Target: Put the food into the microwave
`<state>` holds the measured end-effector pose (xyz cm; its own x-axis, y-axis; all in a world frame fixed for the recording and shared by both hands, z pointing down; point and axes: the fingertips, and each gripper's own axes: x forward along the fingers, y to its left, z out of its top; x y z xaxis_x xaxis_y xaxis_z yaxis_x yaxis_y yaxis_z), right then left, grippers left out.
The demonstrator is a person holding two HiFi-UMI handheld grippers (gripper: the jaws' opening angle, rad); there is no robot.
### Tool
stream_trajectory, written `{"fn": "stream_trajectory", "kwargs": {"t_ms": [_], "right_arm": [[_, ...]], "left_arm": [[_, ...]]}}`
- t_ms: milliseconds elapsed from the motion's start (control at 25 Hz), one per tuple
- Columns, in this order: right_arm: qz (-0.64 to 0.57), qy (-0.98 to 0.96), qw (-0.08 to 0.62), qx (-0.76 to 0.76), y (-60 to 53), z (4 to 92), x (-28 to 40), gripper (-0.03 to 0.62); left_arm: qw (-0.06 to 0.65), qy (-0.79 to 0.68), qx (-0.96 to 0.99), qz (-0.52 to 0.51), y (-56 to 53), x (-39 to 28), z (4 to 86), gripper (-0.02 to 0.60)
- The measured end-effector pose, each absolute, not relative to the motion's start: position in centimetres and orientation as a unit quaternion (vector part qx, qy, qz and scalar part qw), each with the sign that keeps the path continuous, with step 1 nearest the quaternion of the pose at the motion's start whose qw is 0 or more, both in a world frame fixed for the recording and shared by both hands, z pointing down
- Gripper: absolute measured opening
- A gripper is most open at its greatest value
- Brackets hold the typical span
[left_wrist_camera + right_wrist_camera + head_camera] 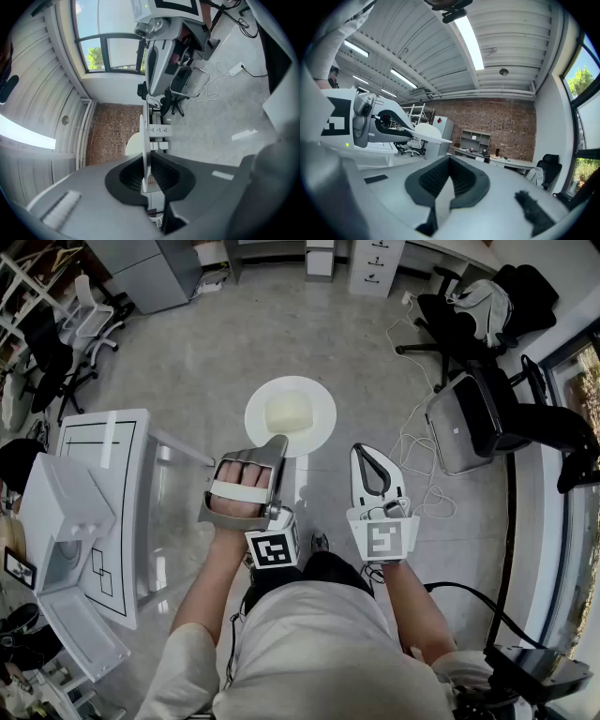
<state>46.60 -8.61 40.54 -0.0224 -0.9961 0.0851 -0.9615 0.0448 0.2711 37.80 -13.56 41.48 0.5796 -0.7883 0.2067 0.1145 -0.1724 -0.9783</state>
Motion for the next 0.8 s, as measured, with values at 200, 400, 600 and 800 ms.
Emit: {"fn": "stream_trajectory", "kwargs": {"t_ms": [200, 400, 600, 800], "right_arm": [[-0.073, -0.715, 0.133, 0.683, -8.9, 40.4, 46.0, 0.011], [-0.08, -0.734, 0.137, 0.661, -9.5, 40.7, 44.4, 0.011], [-0.08, -0.766, 0.138, 0.623, -10.6, 41.4, 41.4, 0.012], [-0.091, -0.805, 0.13, 0.572, -12.3, 41.5, 36.6, 0.011]], "left_arm": [[0.592, 0.256, -0.66, -0.386, -13.6, 37.3, 41.4, 0.037], [0.592, 0.272, -0.65, -0.39, -13.4, 36.3, 41.0, 0.038], [0.572, 0.293, -0.64, -0.421, -13.7, 33.1, 41.3, 0.038], [0.551, 0.328, -0.617, -0.456, -14.2, 28.3, 41.6, 0.038]]}}
